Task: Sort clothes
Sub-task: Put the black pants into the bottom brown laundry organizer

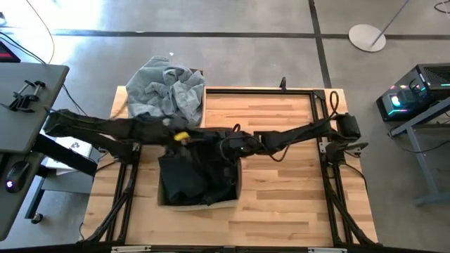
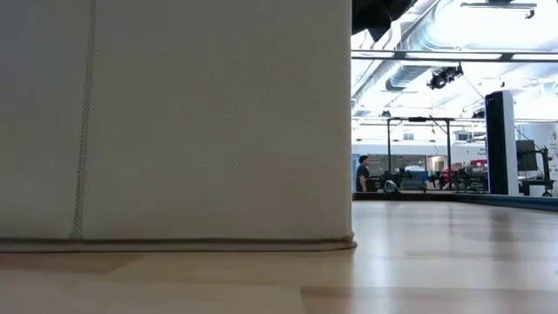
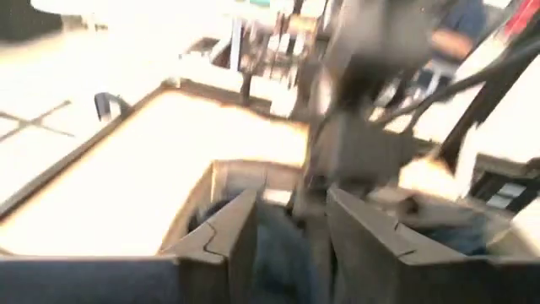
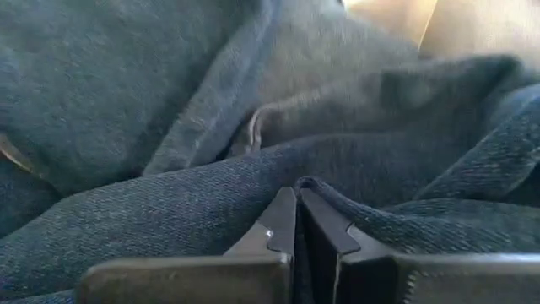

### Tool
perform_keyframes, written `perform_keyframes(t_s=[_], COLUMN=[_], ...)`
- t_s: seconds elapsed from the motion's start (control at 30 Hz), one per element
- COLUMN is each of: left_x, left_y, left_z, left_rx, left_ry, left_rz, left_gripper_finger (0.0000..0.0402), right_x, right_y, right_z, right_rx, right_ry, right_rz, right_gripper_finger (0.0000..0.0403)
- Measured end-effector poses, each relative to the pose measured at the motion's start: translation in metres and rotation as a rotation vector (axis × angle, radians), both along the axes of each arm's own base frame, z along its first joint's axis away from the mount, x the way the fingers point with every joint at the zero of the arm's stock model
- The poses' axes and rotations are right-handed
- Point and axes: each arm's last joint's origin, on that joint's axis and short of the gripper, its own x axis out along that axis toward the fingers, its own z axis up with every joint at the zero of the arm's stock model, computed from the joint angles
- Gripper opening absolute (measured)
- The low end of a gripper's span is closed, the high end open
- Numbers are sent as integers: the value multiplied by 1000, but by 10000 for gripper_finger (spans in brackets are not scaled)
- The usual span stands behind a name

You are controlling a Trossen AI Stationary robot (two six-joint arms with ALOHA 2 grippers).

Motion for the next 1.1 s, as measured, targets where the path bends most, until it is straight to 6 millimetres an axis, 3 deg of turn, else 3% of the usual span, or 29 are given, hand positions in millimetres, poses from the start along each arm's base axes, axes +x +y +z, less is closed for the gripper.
perform_keyframes(t_s=[0.1,0.23,0.43,0.6,0.87,1.03,1.1], left_x=[-19,-40,-43,-34,-33,-30,-29], left_y=[-1,-9,-26,-38,-51,-50,-49], left_z=[20,31,29,23,33,24,15], left_rx=[3,-14,-11,-68,-165,-186,-178], left_ry=[-70,-116,-97,-72,-185,-114,-39], left_rz=[-36,-171,-268,-274,-320,-227,-164], left_gripper_finger=[142,141,134,131,131,131,131], right_x=[-1,-3,1,14,13,4,-1], right_y=[-10,-24,-26,-19,6,23,26], right_z=[-12,-20,-14,23,107,161,169], right_rx=[17,77,92,65,-59,-146,-223], right_ry=[88,168,154,163,191,32,1], right_rz=[-24,-71,-28,11,128,94,17], right_gripper_finger=[0,0,8,58,179,203,203])
